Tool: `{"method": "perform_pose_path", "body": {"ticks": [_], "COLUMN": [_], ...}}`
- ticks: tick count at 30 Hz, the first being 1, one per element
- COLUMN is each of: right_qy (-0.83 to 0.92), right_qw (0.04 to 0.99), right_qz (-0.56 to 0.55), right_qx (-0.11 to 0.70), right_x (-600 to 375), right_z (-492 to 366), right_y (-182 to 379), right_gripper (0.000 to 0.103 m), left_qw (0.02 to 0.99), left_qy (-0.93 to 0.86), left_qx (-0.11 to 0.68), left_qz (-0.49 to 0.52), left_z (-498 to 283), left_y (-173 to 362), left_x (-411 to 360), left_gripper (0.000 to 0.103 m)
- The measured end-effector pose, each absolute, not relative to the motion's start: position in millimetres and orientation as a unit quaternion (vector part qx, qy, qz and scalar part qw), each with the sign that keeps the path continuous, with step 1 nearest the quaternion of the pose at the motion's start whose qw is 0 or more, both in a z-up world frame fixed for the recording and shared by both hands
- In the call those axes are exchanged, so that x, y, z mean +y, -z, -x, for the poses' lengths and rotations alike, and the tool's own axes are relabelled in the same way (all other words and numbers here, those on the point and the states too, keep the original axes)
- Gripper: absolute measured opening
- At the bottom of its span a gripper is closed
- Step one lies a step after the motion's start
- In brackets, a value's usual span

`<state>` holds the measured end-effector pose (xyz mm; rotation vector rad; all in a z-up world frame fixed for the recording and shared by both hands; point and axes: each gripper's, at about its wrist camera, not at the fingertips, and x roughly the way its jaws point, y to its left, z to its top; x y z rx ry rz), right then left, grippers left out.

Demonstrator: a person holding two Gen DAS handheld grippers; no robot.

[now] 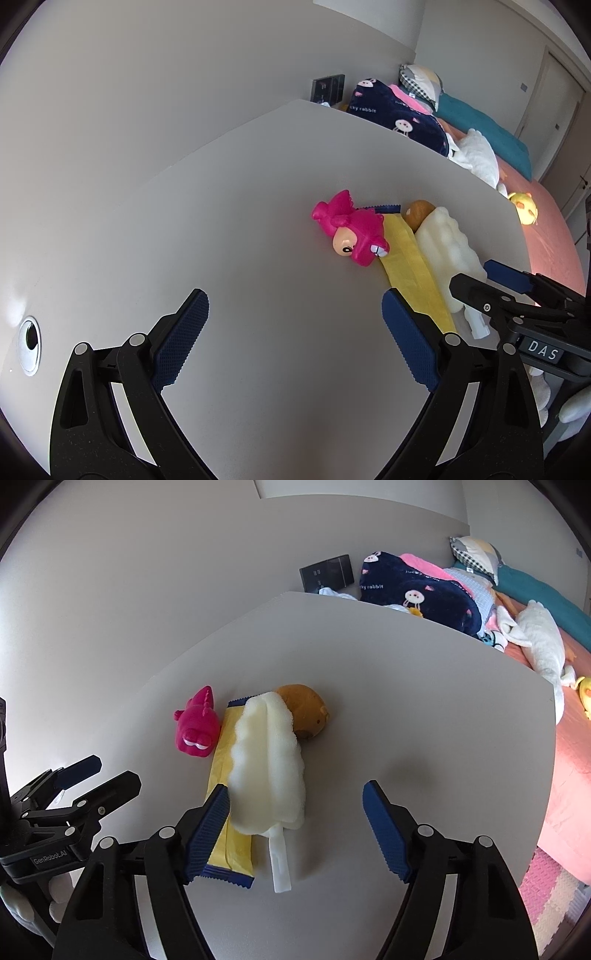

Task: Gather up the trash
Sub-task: 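Grasp the white foam popsicle toy with the right tool while the left grasps the pink dinosaur toy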

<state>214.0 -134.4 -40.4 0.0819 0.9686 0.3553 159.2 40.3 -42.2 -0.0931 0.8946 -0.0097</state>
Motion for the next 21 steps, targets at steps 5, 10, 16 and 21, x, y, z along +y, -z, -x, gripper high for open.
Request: {"method": "perform_pose_path", "body": {"ticks": [5,10,16,21], "right_qy": [-0.17,-0.163,-0.146,-0.155], "right_qw": [0.86,0.86,0.867,0.863], "right_qz": [-0.082,-0.095,-0.086,-0.096], "right_qx": [0.474,0.474,0.469,0.47], "right_x": [-138,-143,-151,-162], "right_z": [-223,-227,-219,-215], "right_y": [49,53,51,53], "right_gripper": [0.055,0.035,0.023,0.023], "left_qw": [0.901,0.901,0.904,0.899], "left_qy": [0.007,0.013,0.008,0.003], "left_qx": [0.431,0.431,0.425,0.435], "left_qz": [0.052,0.057,0.052,0.054], "left_z": [-170,-183,-198,-213], "left_y": [40,41,47,56], "left_x": [39,32,24,22], "left_gripper": [0.092,0.092,0.092,0.092]}}
